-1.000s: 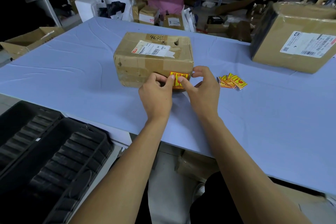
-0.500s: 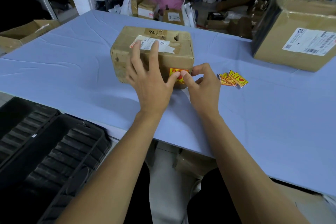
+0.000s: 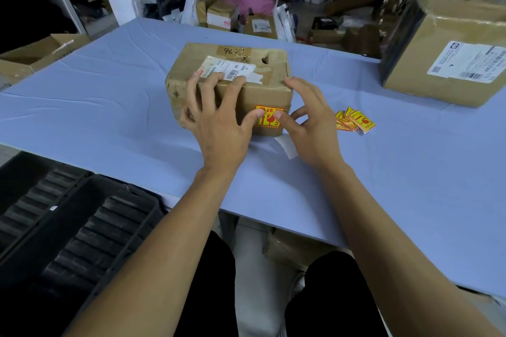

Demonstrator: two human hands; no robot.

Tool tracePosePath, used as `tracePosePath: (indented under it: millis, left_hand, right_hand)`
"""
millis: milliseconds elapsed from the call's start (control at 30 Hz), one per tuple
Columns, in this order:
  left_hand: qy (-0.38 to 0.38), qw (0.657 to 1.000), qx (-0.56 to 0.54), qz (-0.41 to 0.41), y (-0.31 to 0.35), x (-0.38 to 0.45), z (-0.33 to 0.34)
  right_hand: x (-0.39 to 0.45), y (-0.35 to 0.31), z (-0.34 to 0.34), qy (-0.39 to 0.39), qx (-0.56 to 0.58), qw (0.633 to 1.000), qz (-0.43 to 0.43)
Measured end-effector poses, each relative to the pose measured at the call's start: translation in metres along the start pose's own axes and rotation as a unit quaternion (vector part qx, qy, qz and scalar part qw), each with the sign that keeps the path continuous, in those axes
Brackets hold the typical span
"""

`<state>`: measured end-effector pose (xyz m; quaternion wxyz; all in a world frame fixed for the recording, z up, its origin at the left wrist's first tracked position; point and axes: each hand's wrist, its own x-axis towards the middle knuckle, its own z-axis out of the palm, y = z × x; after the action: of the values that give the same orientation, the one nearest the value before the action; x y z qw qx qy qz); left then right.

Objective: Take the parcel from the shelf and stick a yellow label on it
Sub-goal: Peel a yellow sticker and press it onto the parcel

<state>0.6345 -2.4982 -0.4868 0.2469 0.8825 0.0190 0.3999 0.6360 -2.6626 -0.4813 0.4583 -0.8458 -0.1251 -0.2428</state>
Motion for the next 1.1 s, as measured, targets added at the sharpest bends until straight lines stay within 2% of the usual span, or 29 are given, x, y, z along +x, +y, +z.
tracePosePath:
  millis: [100, 367, 467, 733, 933, 1100]
  left_hand:
    - [-0.003, 1.0, 0.001, 0.005, -0.0013, -0.0004, 0.0]
    - [-0.041, 0.998, 0.051, 0.019, -0.0003, -0.0019, -0.0026]
    - [-0.058, 0.996, 0.069, 0.027, -0.0014, -0.0028, -0.0037]
    - [-0.034, 0.997, 0.065, 0.025, -0.0002, -0.0033, -0.0033]
    - [-0.07, 0.993, 0.092, 0.04, -0.0037, -0.0046, -0.0054]
    - [-0.053, 0.994, 0.088, 0.039, -0.0023, -0.0045, -0.0058]
  right_hand:
    - [-0.0022, 0.0014, 0.0038, 0.007, 0.042, 0.999, 0.002]
    - [-0.0012, 0.0037, 0.0051, 0.011, 0.039, 0.999, 0.005]
    - [-0.002, 0.0064, 0.0042, -0.017, 0.021, 1.0, 0.01]
    - [-0.0026, 0.0077, 0.0052, -0.026, 0.017, 0.999, 0.008]
    - [-0.0033, 0.0096, 0.0041, -0.047, 0.005, 0.999, 0.018]
    - [-0.0036, 0.0085, 0.004, -0.038, 0.019, 0.999, 0.009]
